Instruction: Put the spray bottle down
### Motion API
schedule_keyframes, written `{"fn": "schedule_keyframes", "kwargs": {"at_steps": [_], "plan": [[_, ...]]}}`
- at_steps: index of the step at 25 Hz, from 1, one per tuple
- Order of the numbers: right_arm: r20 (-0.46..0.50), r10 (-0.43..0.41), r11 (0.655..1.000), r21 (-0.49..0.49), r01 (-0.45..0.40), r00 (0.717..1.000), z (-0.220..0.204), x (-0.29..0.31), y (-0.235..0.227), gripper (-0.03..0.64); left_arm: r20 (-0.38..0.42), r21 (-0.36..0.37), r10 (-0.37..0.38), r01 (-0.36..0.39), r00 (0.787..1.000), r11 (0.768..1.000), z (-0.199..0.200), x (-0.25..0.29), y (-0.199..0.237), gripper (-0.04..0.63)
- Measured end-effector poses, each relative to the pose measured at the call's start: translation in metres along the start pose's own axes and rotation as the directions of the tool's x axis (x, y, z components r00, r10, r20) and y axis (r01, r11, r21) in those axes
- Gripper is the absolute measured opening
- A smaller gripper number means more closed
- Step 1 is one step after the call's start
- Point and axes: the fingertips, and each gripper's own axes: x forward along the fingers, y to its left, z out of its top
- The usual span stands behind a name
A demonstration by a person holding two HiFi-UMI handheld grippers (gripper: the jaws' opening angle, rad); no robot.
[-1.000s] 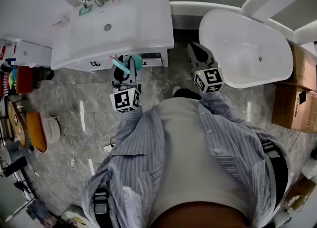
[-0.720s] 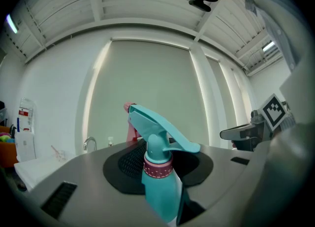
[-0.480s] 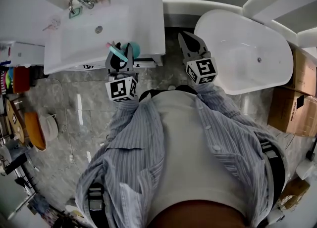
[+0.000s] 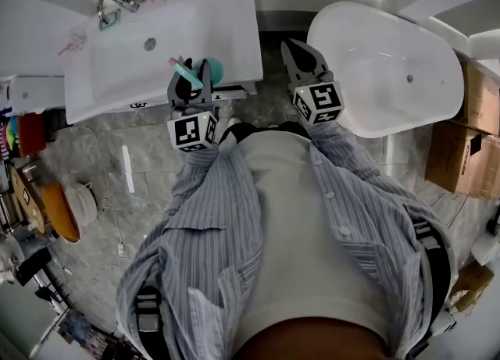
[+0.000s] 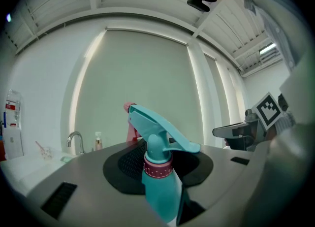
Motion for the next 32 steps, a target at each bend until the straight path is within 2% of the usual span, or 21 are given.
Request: {"fn": "schedule_keyframes", "kwargs": {"at_steps": [7,15,26,32], "plan": [[-0.001,-0.054,0.999,-0.006,0.054,0.999,0.008,0.027,0.013,0.015,0.005,0.006,-0.083,0.083,0.997,0.997,0.003,0.023,0.026,0.132],[-0.032,-0.141,0.990,-0.005,0.141,0.990,0.000,0.058,0.015,0.015,-0.024,-0.012,-0.207,0.207,0.978,0.978,-0.014,0.056,0.040,0.132],[-0.091,-0.183,0.983,0.001,0.184,0.979,-0.044,0.107,0.000,0.015,-0.058,-0.037,-0.301,0.299,0.952,0.954,-0.083,0.141,0.049,0.132],[-0.099,-0.220,0.975,0.018,0.223,0.970,-0.067,0.109,-0.012,0.015,-0.056,-0.012,-0.346,0.346,0.937,0.938,-0.114,0.181,0.036,0.132]]}}
